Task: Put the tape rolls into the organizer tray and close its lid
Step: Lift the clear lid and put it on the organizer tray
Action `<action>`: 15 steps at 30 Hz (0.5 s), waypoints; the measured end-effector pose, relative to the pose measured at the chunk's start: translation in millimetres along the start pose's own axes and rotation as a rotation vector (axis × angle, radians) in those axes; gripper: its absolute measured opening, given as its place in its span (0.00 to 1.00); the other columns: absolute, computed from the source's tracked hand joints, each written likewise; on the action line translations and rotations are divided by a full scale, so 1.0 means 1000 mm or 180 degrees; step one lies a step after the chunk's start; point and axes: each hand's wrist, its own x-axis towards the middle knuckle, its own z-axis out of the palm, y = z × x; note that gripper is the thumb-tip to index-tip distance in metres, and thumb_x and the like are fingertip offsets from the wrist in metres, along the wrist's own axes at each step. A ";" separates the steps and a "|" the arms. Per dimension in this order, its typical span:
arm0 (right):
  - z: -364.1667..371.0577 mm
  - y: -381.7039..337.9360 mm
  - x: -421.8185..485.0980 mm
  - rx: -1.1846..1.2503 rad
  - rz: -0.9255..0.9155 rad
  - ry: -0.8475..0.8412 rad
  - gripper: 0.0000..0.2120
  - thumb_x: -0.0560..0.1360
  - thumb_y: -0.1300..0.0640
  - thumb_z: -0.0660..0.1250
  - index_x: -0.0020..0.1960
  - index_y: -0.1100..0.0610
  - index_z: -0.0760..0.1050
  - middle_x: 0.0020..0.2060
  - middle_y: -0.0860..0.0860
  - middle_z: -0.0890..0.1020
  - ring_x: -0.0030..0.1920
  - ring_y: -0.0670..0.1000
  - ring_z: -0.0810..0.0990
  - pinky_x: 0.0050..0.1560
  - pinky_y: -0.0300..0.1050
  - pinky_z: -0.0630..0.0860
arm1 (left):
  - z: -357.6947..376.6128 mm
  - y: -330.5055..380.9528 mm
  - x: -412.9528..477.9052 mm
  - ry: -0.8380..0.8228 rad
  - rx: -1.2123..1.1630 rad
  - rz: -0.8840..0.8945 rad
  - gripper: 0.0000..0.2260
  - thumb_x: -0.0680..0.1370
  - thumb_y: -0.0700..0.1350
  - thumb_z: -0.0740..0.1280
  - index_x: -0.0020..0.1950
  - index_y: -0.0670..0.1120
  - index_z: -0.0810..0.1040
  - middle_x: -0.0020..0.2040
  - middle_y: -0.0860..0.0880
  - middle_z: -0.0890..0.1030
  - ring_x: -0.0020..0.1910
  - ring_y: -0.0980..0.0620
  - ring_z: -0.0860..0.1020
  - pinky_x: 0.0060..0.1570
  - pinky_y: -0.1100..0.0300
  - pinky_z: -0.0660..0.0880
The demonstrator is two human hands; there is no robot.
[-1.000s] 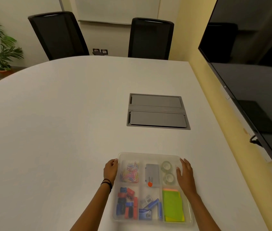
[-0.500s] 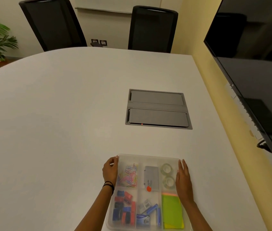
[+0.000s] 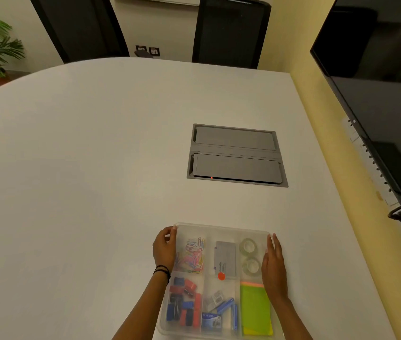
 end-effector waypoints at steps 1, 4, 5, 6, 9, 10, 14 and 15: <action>0.000 0.000 0.000 0.0013 0.0017 -0.0004 0.23 0.79 0.69 0.53 0.74 0.60 0.57 0.75 0.55 0.59 0.74 0.54 0.61 0.70 0.46 0.62 | 0.000 0.000 0.000 -0.0006 0.0009 0.0001 0.11 0.79 0.50 0.62 0.53 0.45 0.79 0.49 0.43 0.82 0.46 0.44 0.80 0.48 0.49 0.79; 0.000 0.000 -0.001 0.0031 0.0020 -0.0009 0.23 0.80 0.69 0.53 0.74 0.59 0.56 0.75 0.54 0.58 0.74 0.54 0.61 0.70 0.45 0.62 | 0.000 0.000 0.002 -0.0008 0.0036 0.0007 0.11 0.79 0.50 0.62 0.53 0.45 0.79 0.49 0.44 0.82 0.46 0.44 0.80 0.50 0.47 0.79; 0.000 0.000 -0.001 0.0054 0.0024 -0.0011 0.24 0.80 0.69 0.53 0.74 0.59 0.56 0.76 0.54 0.58 0.74 0.53 0.61 0.69 0.44 0.62 | 0.000 0.000 0.002 -0.0015 0.0045 0.0009 0.11 0.79 0.50 0.62 0.53 0.45 0.79 0.49 0.44 0.82 0.46 0.44 0.80 0.50 0.46 0.79; 0.000 0.000 -0.001 0.0083 0.0037 -0.0014 0.23 0.80 0.68 0.52 0.74 0.59 0.56 0.75 0.54 0.58 0.74 0.53 0.61 0.69 0.43 0.61 | 0.000 0.000 0.002 -0.0021 0.0050 0.0010 0.11 0.79 0.50 0.62 0.52 0.45 0.79 0.49 0.44 0.82 0.46 0.44 0.80 0.50 0.46 0.79; 0.000 -0.002 0.002 0.0299 0.0187 0.0110 0.22 0.80 0.68 0.53 0.73 0.60 0.59 0.73 0.56 0.63 0.71 0.54 0.65 0.67 0.43 0.64 | 0.000 0.000 0.003 -0.0033 0.0047 0.0016 0.10 0.79 0.50 0.62 0.53 0.45 0.78 0.49 0.44 0.82 0.46 0.44 0.80 0.50 0.47 0.79; 0.000 -0.002 0.005 0.0385 0.0261 0.0191 0.21 0.80 0.68 0.54 0.72 0.62 0.61 0.71 0.58 0.67 0.70 0.56 0.68 0.67 0.45 0.65 | 0.000 0.000 0.003 -0.0038 0.0033 0.0023 0.10 0.79 0.50 0.62 0.53 0.46 0.78 0.49 0.45 0.81 0.46 0.45 0.79 0.50 0.48 0.79; -0.003 -0.001 0.024 0.0576 0.0698 0.0429 0.12 0.79 0.66 0.58 0.60 0.67 0.73 0.56 0.64 0.79 0.57 0.63 0.77 0.56 0.51 0.73 | 0.000 0.000 0.004 -0.0043 -0.0005 0.0052 0.08 0.79 0.48 0.62 0.51 0.46 0.77 0.47 0.45 0.80 0.44 0.46 0.78 0.46 0.51 0.79; -0.005 -0.001 0.030 0.0689 0.0835 0.0429 0.10 0.79 0.64 0.59 0.56 0.68 0.75 0.52 0.65 0.80 0.53 0.64 0.78 0.51 0.49 0.73 | 0.001 0.000 0.004 -0.0051 -0.0007 0.0054 0.07 0.79 0.48 0.62 0.50 0.46 0.77 0.46 0.45 0.80 0.43 0.47 0.78 0.43 0.53 0.78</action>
